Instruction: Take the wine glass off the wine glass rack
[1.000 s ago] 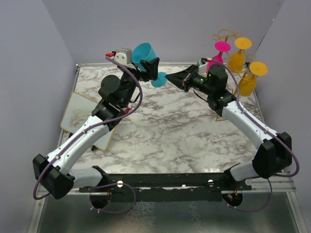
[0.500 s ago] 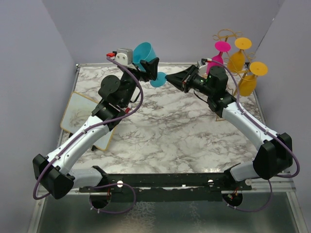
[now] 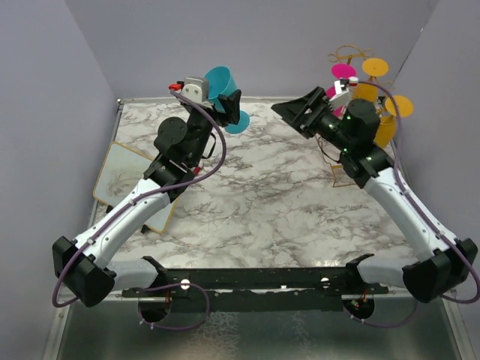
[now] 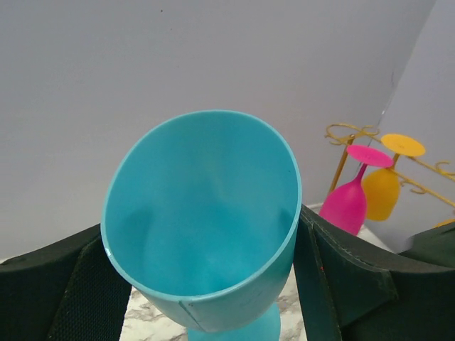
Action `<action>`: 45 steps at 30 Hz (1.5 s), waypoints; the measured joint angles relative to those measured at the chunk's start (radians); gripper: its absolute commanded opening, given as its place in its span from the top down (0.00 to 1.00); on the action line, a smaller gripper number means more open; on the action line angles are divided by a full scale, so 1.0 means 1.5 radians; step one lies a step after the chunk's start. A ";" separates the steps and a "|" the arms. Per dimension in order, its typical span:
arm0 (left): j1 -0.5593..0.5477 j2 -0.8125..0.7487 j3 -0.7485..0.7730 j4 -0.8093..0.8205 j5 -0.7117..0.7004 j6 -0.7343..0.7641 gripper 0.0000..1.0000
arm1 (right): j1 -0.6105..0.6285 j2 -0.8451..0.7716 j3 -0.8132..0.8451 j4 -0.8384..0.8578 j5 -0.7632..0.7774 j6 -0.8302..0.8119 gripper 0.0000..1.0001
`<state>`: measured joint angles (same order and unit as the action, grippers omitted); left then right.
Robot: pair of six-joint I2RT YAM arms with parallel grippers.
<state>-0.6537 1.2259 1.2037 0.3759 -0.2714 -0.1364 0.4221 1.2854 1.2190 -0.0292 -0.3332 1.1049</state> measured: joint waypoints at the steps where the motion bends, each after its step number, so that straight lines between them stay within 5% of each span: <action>1: 0.000 0.003 -0.004 0.004 -0.005 0.011 0.29 | -0.002 -0.022 0.010 -0.019 0.020 -0.045 0.18; 8: 0.005 0.124 -0.021 0.069 -0.025 0.081 0.30 | -0.008 -0.250 0.042 -0.085 0.164 -0.378 0.13; 15: 0.039 0.323 -0.022 0.168 -0.025 0.122 0.30 | -0.008 -0.400 0.053 -0.119 0.256 -0.561 0.13; 28: 0.160 0.591 0.015 0.363 -0.011 0.091 0.32 | -0.008 -0.469 0.021 -0.194 0.358 -0.658 0.13; 45: 0.170 0.638 0.043 0.433 0.015 0.063 0.27 | -0.008 -0.460 0.021 -0.221 0.371 -0.662 0.13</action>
<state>-0.3992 2.1822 1.2682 1.0248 -0.2489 -0.0418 0.4107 0.5957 1.2503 -0.3607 0.2237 0.1112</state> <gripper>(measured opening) 0.781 0.873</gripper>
